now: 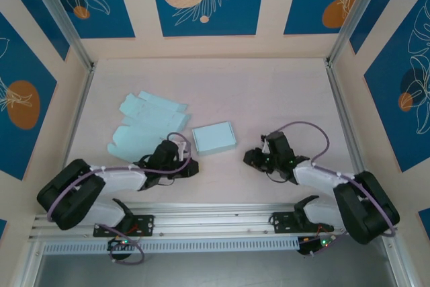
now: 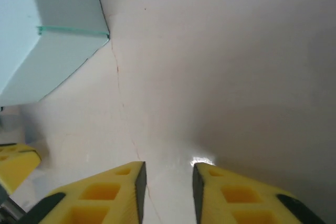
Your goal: Fold the paper box
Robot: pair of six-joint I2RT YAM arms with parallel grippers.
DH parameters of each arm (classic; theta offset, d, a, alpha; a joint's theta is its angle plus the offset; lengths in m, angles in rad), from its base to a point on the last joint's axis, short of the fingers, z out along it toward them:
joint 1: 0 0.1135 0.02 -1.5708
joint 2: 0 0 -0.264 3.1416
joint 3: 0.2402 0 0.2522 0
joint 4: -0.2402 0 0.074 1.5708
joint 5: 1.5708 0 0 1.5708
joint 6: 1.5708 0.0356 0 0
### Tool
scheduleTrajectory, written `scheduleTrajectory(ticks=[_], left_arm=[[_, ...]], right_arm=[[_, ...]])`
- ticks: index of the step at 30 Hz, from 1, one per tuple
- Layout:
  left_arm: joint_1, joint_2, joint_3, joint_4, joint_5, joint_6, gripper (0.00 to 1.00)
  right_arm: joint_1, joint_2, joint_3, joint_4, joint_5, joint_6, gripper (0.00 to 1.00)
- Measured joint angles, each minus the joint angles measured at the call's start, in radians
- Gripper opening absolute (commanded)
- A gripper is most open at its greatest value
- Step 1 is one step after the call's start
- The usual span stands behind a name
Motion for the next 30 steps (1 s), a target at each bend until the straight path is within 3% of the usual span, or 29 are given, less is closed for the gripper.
scheduleTrajectory(ticks=[3,7,12,19,25,30], left_arm=[[0.0,-0.019,0.014,-0.022,-0.02,0.018,0.48],[0.0,-0.158,0.039,-0.106,-0.082,0.048,0.8],[0.003,-0.219,0.192,-0.257,-0.18,0.086,0.75],[0.018,-0.035,0.248,-0.265,-0.198,0.043,0.64],[0.025,0.122,0.275,-0.219,-0.183,0.01,0.49],[0.029,0.246,0.367,-0.146,-0.148,-0.005,0.42]], right_arm=[[0.012,-0.126,0.029,-0.135,0.04,-0.001,0.43],[0.028,-0.217,0.135,-0.302,0.092,-0.014,0.57],[0.071,-0.174,0.279,-0.414,0.15,-0.05,0.68],[0.139,0.181,0.487,-0.425,0.194,-0.126,0.73],[0.132,0.472,0.647,-0.384,0.174,-0.196,0.67],[0.074,0.607,0.718,-0.356,0.161,-0.245,0.58]])
